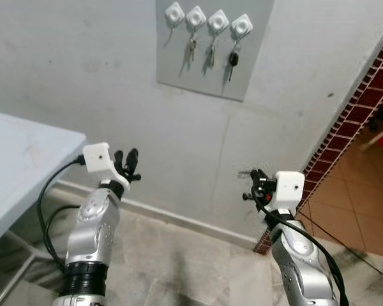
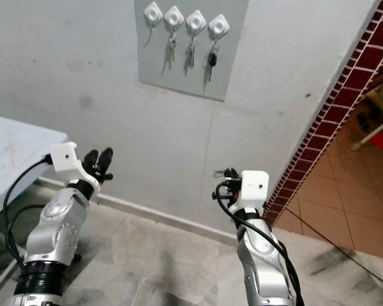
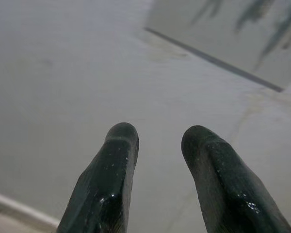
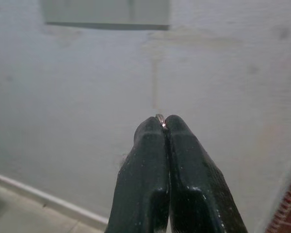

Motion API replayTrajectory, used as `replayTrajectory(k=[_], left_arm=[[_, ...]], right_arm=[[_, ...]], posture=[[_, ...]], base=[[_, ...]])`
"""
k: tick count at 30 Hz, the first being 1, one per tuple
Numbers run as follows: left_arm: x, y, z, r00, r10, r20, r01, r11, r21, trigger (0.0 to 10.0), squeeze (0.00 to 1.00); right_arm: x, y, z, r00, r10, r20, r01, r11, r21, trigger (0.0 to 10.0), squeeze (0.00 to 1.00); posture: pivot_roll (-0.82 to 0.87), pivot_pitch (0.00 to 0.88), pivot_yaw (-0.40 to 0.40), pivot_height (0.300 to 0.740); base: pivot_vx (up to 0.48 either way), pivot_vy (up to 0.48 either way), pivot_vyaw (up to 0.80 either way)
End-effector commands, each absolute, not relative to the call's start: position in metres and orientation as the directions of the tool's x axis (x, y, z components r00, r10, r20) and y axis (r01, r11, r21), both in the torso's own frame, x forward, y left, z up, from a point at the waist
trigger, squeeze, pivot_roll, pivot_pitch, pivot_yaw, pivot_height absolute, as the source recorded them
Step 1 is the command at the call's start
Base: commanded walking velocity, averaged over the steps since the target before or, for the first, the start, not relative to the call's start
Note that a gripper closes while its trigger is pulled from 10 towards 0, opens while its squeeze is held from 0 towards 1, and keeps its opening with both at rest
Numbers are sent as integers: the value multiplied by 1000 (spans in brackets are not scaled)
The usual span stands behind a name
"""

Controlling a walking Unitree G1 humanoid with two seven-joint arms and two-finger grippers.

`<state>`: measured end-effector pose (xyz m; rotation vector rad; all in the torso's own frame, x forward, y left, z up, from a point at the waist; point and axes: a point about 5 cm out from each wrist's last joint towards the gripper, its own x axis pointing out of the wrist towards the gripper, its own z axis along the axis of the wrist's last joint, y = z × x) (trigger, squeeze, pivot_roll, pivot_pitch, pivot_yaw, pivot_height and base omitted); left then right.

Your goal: Hang keys on a hook

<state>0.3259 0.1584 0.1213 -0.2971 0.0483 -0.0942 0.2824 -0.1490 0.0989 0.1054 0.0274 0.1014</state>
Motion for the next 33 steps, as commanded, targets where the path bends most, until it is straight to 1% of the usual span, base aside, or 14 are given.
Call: replayTrajectory(k=[1, 20, 28, 33], left_arm=[[327, 150, 125, 992, -127, -25, 114, 949, -295, 10000, 0], [327, 145, 124, 990, -136, -24, 123, 945, -302, 10000, 0], [326, 145, 122, 991, -131, -37, 114, 949, -295, 10000, 0], [326, 143, 120, 991, -129, -47, 109, 948, -297, 10000, 0]], right_arm=[[282, -157, 101, 997, 75, -16, -73, 993, 98, 10000, 0], [281, -158, 100, 995, 93, -22, -92, 993, 68, 10000, 0], [281, -157, 101, 995, 100, -18, -98, 993, 71, 10000, 0], [282, -157, 102, 995, 104, -15, -102, 992, 79, 10000, 0]], posture=[[143, 0, -46, 740], [135, 0, -55, 740], [137, 0, -60, 740], [138, 0, -63, 740]], base=[[401, 0, 0], [396, 0, 0], [382, 150, 0], [58, 0, 0]])
